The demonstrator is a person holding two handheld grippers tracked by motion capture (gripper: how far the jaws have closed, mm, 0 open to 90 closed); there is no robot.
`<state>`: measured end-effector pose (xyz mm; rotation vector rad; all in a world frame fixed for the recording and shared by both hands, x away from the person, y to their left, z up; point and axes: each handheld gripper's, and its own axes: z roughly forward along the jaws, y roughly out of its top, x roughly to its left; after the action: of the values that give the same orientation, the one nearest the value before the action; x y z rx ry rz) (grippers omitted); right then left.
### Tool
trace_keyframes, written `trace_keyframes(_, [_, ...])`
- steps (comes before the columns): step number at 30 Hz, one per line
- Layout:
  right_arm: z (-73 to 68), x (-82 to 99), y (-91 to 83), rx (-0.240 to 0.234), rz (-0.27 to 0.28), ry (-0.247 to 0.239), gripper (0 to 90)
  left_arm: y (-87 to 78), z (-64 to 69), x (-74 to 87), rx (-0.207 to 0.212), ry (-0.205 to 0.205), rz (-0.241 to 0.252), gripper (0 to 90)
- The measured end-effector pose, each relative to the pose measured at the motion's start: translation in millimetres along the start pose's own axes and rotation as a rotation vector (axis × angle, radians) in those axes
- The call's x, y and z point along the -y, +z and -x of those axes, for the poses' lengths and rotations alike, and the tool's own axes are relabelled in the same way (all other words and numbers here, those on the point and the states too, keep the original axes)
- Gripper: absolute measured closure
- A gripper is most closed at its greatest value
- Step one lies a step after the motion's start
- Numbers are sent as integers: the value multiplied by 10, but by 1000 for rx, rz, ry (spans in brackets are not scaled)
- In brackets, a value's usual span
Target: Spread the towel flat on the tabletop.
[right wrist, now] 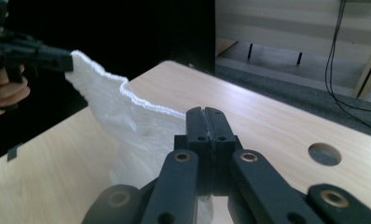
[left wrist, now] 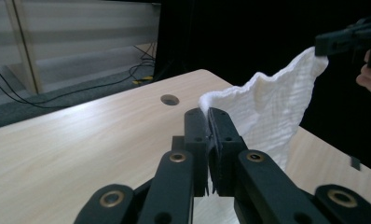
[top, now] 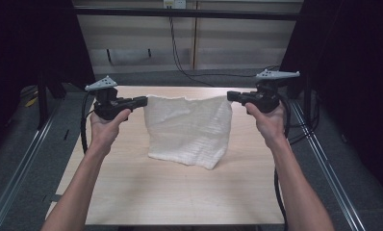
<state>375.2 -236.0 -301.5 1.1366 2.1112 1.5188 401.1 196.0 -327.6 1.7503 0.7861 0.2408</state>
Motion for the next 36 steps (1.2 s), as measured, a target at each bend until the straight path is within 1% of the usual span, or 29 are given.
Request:
trace_keyframes(1, [0,0,0,0,0,0,900,0,0,0,0,0,0,874])
trace_keyframes(2, [38,-73,3,12,11,-6,900,6,-9,-48,-27,23,-11,875])
trace_keyframes(4, [49,-86,-2,10,20,-2,900,1,-6,-70,-27,28,-3,874])
trace_keyframes(5, [56,-102,-55,6,47,-7,900,-30,24,-93,-22,45,8,874])
trace_keyframes(6, [56,-102,-55,6,47,-7,900,-30,24,-93,-22,45,8,874])
trace_keyframes(7, [48,-73,-116,-7,68,-4,900,-42,75,-59,-8,72,-10,874])
trace_keyframes(8, [43,-50,-135,-7,66,-4,900,-48,106,-12,6,74,-13,874])
trace_keyframes(9, [43,-50,-135,-7,66,-4,900,-48,106,-12,6,74,-13,873])
trace_keyframes(10, [24,41,-182,-17,63,3,900,-49,173,114,24,77,-23,873])
trace_keyframes(14, [-38,269,-259,-20,37,8,900,-59,240,374,44,55,-46,873])
trace_keyframes(15, [-38,269,-259,-20,37,8,900,-59,240,374,44,55,-46,873])
trace_keyframes(17, [-72,379,-315,-23,26,5,900,-86,268,492,61,41,-51,872])
trace_keyframes(18, [-105,483,-399,-21,17,-2,900,-110,312,551,71,45,-60,873])
trace_keyframes(19, [-117,514,-426,-17,14,-4,900,-110,312,551,71,45,-60,873])
trace_keyframes(20, [-130,554,-463,-16,10,-6,900,-141,364,595,90,49,-57,872])
trace_keyframes(21, [-146,593,-496,-16,6,-6,900,-141,364,595,90,49,-57,872])
trace_keyframes(22, [-163,635,-525,-14,3,-6,900,-171,432,641,103,51,-62,872])
trace_keyframes(23, [-186,682,-549,-16,-5,-8,900,-191,468,670,107,52,-65,872])
trace_keyframes(24, [-186,682,-549,-16,-5,-8,900,-191,468,670,107,52,-65,872])
trace_keyframes(25, [-239,819,-587,-18,-34,-11,900,-214,539,744,123,56,-69,872])
trace_keyframes(26, [-250,870,-595,-18,-44,-11,900,-219,562,786,126,55,-72,872])
trace_keyframes(27, [-262,940,-611,-20,-53,-6,900,-219,562,786,126,55,-72,872])
trace_keyframes(28, [-271,1005,-628,-23,-58,1,900,-220,589,862,133,54,-85,872])
trace_keyframes(30, [-289,1126,-644,-24,-74,13,900,-189,597,914,130,56,-112,871])
trace_keyframes(31, [-296,1180,-647,-26,-85,14,900,-164,594,927,129,49,-124,872])
trace_keyframes(32, [-304,1228,-643,-25,-94,25,900,-139,580,927,123,47,-133,871])
trace_keyframes(33, [-301,1263,-634,-23,-104,24,900,-110,561,913,127,42,-136,871])
trace_keyframes(34, [-289,1279,-621,-26,-106,35,900,-80,538,885,126,38,-135,871])
trace_keyframes(36, [-260,1253,-594,-25,-93,46,900,-29,481,795,126,22,-120,872])
